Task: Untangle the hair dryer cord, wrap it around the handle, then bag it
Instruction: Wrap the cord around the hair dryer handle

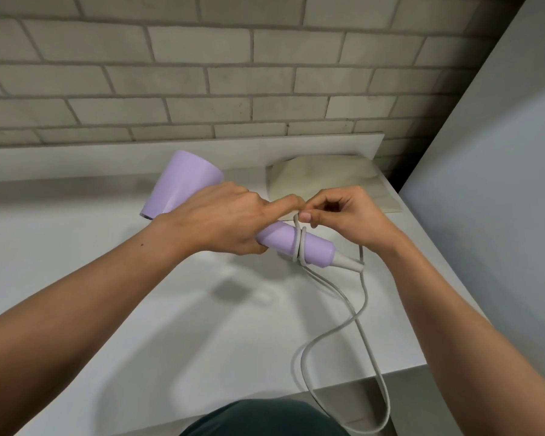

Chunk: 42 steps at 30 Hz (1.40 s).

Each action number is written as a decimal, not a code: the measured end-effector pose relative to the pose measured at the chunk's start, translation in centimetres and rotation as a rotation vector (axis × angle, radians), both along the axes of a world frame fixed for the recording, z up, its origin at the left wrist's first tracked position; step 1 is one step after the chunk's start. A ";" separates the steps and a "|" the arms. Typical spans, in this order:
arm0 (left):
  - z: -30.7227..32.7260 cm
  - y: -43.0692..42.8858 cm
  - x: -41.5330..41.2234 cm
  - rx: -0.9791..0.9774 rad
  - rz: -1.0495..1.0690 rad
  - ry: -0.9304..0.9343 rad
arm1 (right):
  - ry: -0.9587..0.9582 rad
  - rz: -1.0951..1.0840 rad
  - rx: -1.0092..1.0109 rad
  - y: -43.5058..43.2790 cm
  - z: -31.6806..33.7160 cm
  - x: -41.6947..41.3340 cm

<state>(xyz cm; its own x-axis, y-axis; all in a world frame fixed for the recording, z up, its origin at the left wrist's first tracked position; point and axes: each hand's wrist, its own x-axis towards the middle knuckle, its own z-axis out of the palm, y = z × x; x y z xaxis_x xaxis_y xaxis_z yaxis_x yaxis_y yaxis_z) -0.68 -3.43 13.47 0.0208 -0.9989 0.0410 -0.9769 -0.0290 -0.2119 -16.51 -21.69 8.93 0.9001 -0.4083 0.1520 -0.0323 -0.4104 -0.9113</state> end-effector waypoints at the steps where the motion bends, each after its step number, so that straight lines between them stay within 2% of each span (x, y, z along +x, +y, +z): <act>1: 0.1 0.0 0.0 -0.019 -0.025 -0.002 | -0.002 0.006 0.022 0.0 -0.5 0.0; 5: 0.2 0.1 0.7 -0.074 -0.067 0.014 | 0.041 0.051 0.025 0.6 -2.3 -0.3; 7: 0.1 0.1 0.5 -0.080 -0.047 0.069 | 0.121 0.021 0.019 1.3 -2.9 -0.5; 10: -0.1 0.1 0.6 -0.096 -0.014 0.193 | 0.255 -0.045 -0.076 2.8 -3.2 -0.8; 13: -0.4 -0.2 1.2 -0.134 0.067 0.278 | 0.260 0.069 -0.184 4.3 -2.2 -1.1; 16: -0.8 -0.7 2.1 -0.073 0.180 0.157 | 0.488 0.229 -0.446 5.0 -0.9 -1.8; 19: -1.1 -0.8 3.3 -0.035 0.267 0.094 | 0.591 0.356 -0.484 6.6 1.4 -2.9; 21: -1.4 -0.9 3.6 0.018 0.275 0.063 | 0.503 0.341 -0.534 7.1 3.1 -3.3; 23: -1.7 -1.0 3.2 0.074 0.238 0.015 | 0.346 0.239 -0.663 6.6 4.6 -3.0; 26: -1.9 -1.1 2.7 0.115 0.164 -0.026 | 0.243 0.042 -0.924 4.9 5.7 -2.0; 28: -1.7 -1.1 2.3 0.108 0.117 -0.045 | 0.175 -0.057 -0.999 3.5 5.9 -1.4; 31: -1.1 -0.9 1.3 0.078 0.057 -0.088 | 0.130 -0.095 -0.941 1.5 5.2 -0.5; 37: -0.7 -0.2 0.6 -0.024 0.042 -0.070 | 0.088 0.014 -0.760 0.3 2.1 0.9; 42: -1.4 0.0 0.4 -0.104 0.026 -0.047 | 0.150 0.024 -0.667 0.2 1.2 1.3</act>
<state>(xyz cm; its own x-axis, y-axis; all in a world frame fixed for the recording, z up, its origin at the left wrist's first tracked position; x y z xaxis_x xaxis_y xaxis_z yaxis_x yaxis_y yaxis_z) -0.33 -3.48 12.11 0.0423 -0.9884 0.1459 -0.9646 -0.0784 -0.2519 -15.20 -21.50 10.17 0.9386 -0.2508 0.2370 -0.1228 -0.8846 -0.4499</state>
